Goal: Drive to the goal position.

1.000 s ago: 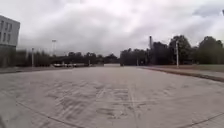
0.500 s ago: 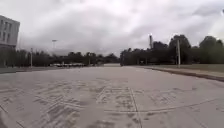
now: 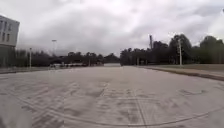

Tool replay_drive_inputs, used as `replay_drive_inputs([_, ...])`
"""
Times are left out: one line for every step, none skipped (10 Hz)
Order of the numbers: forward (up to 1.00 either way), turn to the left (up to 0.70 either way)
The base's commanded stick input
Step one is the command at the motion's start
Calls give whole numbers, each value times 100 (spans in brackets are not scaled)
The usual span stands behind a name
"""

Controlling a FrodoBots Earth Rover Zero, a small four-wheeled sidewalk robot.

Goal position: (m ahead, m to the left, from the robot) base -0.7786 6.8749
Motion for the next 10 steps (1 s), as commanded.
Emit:
replay_drive_inputs([70, -34])
replay_drive_inputs([70, -26])
replay_drive_inputs([70, -11])
replay_drive_inputs([70, 1])
replay_drive_inputs([70, 1])
replay_drive_inputs([70, 1])
replay_drive_inputs([70, 1])
replay_drive_inputs([70, 1])
replay_drive_inputs([70, 1])
replay_drive_inputs([70, 1])
